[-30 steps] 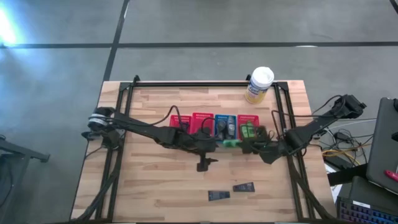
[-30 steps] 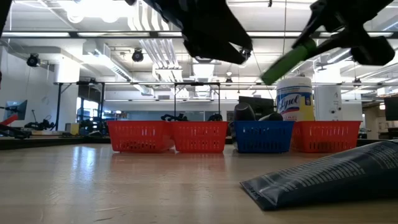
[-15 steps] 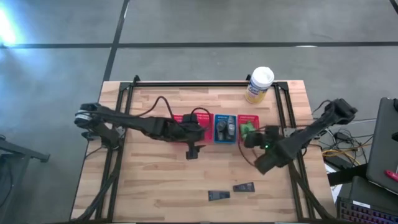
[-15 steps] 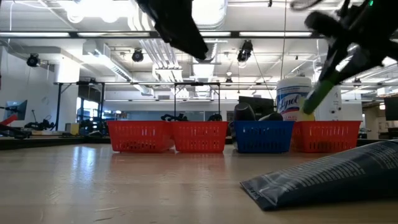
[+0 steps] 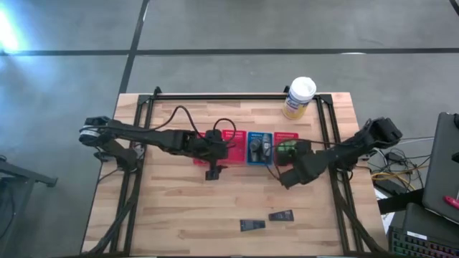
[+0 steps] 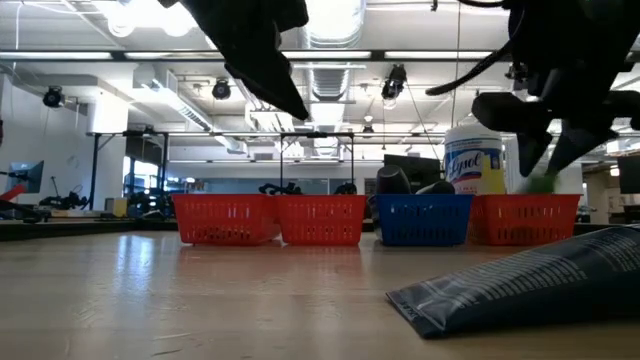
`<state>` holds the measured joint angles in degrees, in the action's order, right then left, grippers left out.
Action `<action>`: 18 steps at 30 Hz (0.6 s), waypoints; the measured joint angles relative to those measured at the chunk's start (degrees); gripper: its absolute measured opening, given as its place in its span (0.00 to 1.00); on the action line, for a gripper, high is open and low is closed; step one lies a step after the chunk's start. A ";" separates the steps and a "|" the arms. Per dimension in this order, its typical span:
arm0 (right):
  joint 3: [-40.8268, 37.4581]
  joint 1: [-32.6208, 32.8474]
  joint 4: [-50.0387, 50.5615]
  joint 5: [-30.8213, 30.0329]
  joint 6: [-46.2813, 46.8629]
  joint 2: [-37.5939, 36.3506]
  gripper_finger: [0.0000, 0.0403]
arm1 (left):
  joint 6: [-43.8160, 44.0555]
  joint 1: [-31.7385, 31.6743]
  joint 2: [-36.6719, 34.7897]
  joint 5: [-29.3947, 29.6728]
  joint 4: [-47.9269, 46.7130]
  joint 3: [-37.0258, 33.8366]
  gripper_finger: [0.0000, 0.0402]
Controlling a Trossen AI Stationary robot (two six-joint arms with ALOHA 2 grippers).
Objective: Pick & Place Travel size toiletries
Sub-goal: Put the green shampoo into the right red bin, then put the blue shave cream into the middle red bin
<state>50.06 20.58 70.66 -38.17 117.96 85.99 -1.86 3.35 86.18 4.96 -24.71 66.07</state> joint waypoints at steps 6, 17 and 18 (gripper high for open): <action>-0.02 0.70 -1.50 6.89 -7.22 -3.11 0.52 | 0.06 -0.28 0.29 -5.14 1.16 -0.84 0.75; 1.88 6.96 -1.15 9.22 -16.36 -12.75 0.78 | 1.53 4.37 5.53 -14.22 9.21 -1.58 0.74; 1.90 7.97 -0.81 9.53 -16.18 -13.47 0.79 | 2.42 5.41 6.55 -13.58 10.92 -1.58 0.74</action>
<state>51.96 28.56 69.85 -28.64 101.78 72.52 0.57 8.77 92.73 -8.62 -13.79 64.49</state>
